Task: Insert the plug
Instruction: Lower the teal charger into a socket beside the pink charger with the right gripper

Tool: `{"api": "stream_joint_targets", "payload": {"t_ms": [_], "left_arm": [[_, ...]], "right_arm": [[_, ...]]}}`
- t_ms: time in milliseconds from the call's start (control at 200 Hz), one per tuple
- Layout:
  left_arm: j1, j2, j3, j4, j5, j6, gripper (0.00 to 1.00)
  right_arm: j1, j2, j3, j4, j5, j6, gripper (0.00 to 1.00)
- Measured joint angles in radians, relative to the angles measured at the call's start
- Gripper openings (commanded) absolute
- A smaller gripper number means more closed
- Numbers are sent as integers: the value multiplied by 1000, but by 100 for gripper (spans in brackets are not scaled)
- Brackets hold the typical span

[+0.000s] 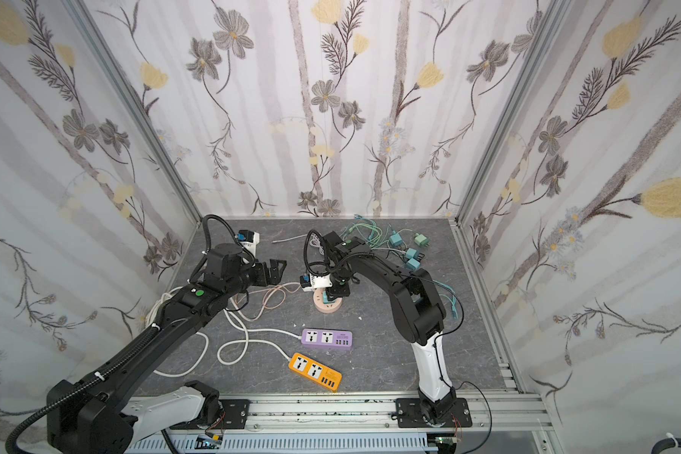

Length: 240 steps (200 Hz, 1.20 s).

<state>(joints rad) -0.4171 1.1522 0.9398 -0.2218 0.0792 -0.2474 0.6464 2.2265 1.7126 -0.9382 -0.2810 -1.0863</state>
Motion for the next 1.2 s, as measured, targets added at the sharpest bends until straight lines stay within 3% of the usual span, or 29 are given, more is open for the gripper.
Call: {"api": "stream_joint_targets", "payload": {"t_ms": [719,864,1059,1094,1199], "left_arm": [[5,5,-5,1,0,0,100],[8,13,-5,1,1,0,100],[10,14,-5,1,3,0,100],[10,14,-5,1,3,0,100],[10,14,-5,1,4,0,100]], "right_arm": [[20,23,-55,57,50,-40,0],[18,-9,-70,79,43,-28,36],[13,-14,-75,102,39,1,56],[13,-15,-75,100,36,4,64],[12,-18,-79,97,29,11,67]]}}
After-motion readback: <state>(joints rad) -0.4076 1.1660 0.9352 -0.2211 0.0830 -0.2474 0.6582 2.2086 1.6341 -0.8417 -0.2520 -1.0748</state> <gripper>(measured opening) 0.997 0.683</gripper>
